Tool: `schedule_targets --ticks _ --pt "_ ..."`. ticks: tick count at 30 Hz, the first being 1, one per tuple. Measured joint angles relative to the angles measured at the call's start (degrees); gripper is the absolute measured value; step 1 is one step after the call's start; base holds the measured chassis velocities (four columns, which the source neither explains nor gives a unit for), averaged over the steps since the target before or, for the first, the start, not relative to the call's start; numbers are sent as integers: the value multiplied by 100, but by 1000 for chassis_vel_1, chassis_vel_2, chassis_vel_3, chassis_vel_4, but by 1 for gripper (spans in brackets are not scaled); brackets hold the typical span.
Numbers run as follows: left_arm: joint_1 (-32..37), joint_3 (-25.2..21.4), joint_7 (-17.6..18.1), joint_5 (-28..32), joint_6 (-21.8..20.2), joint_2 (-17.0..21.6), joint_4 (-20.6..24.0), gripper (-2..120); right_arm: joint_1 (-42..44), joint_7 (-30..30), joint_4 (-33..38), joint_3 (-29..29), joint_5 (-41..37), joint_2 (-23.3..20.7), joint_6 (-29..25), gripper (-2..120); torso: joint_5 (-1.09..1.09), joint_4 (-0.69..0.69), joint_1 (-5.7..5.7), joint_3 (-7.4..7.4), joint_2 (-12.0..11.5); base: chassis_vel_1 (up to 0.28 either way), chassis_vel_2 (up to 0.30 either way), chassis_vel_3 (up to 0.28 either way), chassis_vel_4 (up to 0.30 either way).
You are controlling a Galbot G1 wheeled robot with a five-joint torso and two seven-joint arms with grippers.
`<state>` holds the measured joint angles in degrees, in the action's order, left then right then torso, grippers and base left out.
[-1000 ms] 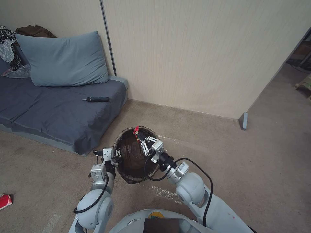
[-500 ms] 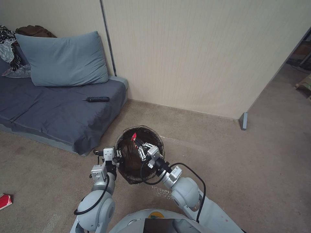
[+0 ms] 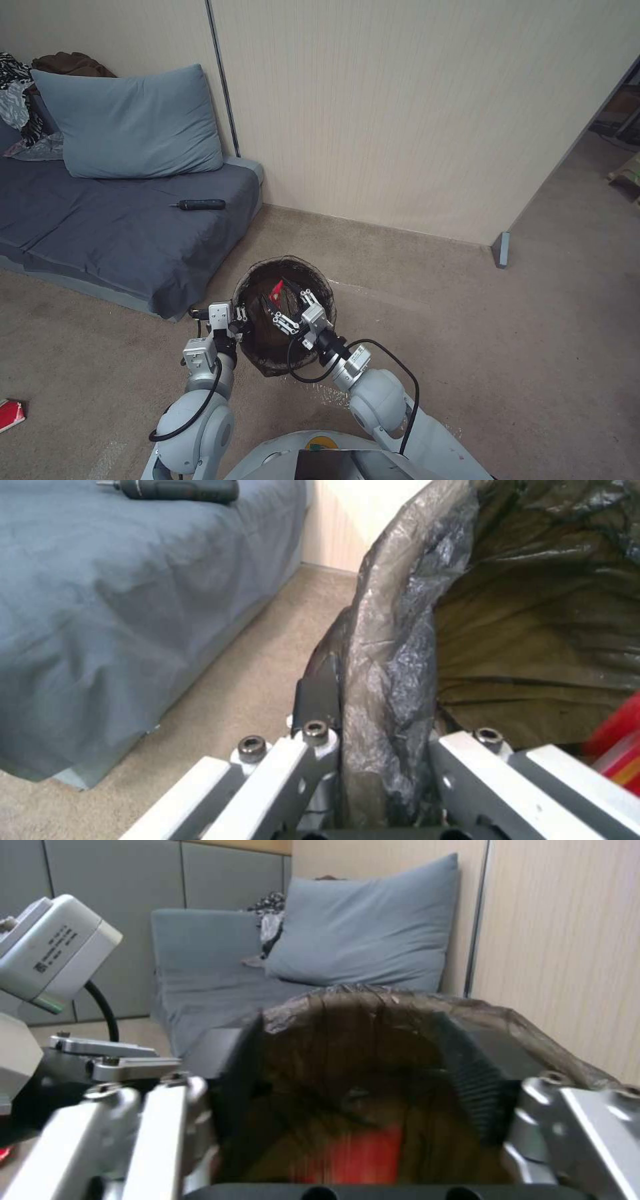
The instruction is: Pick up the trash bin, then pick up the garbage from the floor and place it into the trash bin.
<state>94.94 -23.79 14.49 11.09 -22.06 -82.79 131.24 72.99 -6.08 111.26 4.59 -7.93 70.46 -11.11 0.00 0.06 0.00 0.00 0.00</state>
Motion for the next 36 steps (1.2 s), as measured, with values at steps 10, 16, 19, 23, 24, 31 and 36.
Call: schedule_targets --ticks 10,16,19,23,24,31,36 --pt "-6 -39 9 40 -20 -18 1 4 23 13 -1 -7 31 31 -30 97 0 0 0 0 0 0 0 0 0" --pt "-32 -116 17 98 -45 -14 13 4 39 19 20 -31 46 52 -49 100 0 0 0 0 0 0 0 0 0" --pt "-31 -123 18 100 -46 -14 17 4 35 26 49 -50 52 67 -60 100 0 0 0 0 0 0 0 0 0" --pt "-15 -162 19 100 -46 -10 18 4 29 120 224 -139 86 129 -69 100 0 0 0 0 0 0 0 0 0" --pt "-6 -199 23 99 -45 -4 31 4 50 240 372 -224 138 169 -41 100 0 1 0 0 0 0 0 0 0" --pt "57 -463 79 79 15 64 156 4 441 1233 1069 -955 703 411 388 100 0 0 0 0 0 0 0 0 0" --pt "103 -585 81 80 130 114 180 4 862 1505 1443 -1670 758 531 414 100 1 0 0 0 0 0 0 0 0"
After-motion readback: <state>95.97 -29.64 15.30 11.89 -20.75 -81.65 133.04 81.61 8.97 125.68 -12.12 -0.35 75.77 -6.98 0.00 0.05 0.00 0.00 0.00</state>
